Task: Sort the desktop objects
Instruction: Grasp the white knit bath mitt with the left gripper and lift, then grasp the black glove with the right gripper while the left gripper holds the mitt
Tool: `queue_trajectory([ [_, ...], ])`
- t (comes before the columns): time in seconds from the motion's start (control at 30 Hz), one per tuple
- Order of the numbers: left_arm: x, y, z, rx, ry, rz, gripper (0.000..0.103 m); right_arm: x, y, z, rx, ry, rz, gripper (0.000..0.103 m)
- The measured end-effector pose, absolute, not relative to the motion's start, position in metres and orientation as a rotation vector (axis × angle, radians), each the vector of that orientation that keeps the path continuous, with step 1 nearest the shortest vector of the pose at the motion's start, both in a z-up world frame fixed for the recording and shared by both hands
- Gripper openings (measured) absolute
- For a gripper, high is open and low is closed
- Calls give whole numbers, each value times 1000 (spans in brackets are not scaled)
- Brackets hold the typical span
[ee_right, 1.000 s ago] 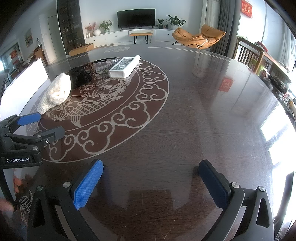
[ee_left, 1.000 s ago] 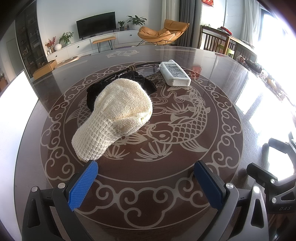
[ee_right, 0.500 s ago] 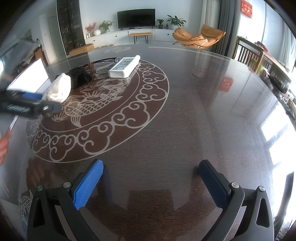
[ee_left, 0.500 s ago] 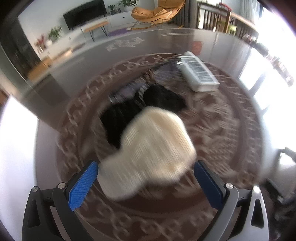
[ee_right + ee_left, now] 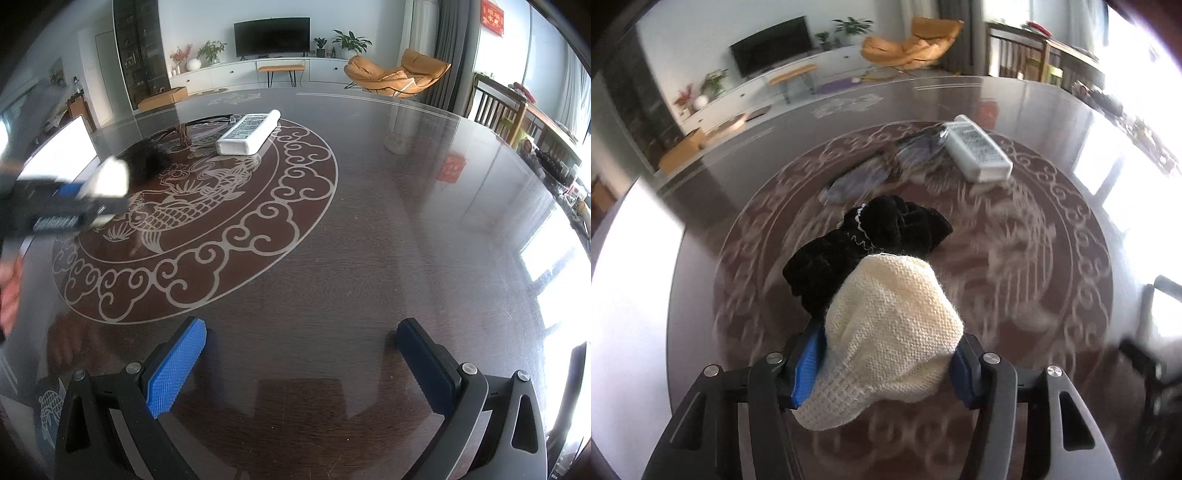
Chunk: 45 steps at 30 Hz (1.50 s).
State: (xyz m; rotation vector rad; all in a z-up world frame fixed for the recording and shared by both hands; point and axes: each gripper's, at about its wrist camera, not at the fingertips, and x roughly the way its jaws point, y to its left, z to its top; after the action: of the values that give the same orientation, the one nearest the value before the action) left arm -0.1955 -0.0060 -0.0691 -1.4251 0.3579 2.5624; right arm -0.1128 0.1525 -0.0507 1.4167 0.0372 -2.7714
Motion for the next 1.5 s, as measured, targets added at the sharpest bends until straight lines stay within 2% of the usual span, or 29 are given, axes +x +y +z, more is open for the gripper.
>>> queue_trajectory([
  [0.23, -136, -61, -73, -1427, 261, 2697, 59, -113, 153, -51, 1418, 39, -2772, 103],
  [0.4, -132, -80, -81, -1356, 194, 2748, 62, -113, 152, -51, 1415, 42, -2765, 103],
  [0.57, -135, -84, -85, -1333, 168, 2756, 62, -122, 131, -43, 1340, 126, -2615, 103],
  [0.73, -139, -85, -85, -1342, 121, 2745, 63, -190, 68, -10, 1228, 314, -2530, 103],
  [0.9, -133, -92, -83, -1336, 69, 2746, 62, -270, 35, 4, 1265, 362, -2496, 101],
  [0.97, -133, -96, -83, -1327, 28, 2741, 62, -287, 28, 2, 1299, 347, -2465, 100],
  [1.1, -124, -104, -82, -1309, -21, 2731, 62, -277, 3, 5, 1291, 92, -2089, 94],
  [1.2, -117, -109, -82, -1301, -53, 2731, 62, -232, -35, -2, 1199, 157, -1910, 92],
  [1.3, -117, -108, -83, -1303, -57, 2731, 62, -213, -74, -23, 1217, 235, -1837, 73],
  [1.37, -116, -110, -83, -1312, -62, 2737, 62, -212, -84, -33, 1238, 207, -1808, 46],
  [1.47, -112, -119, -84, -1299, -127, 2724, 62, -209, -79, -28, 1215, 188, -1879, 32],
  [1.5, -111, -121, -84, -1295, -146, 2723, 62, -207, -71, -25, 1217, 177, -1921, 32],
])
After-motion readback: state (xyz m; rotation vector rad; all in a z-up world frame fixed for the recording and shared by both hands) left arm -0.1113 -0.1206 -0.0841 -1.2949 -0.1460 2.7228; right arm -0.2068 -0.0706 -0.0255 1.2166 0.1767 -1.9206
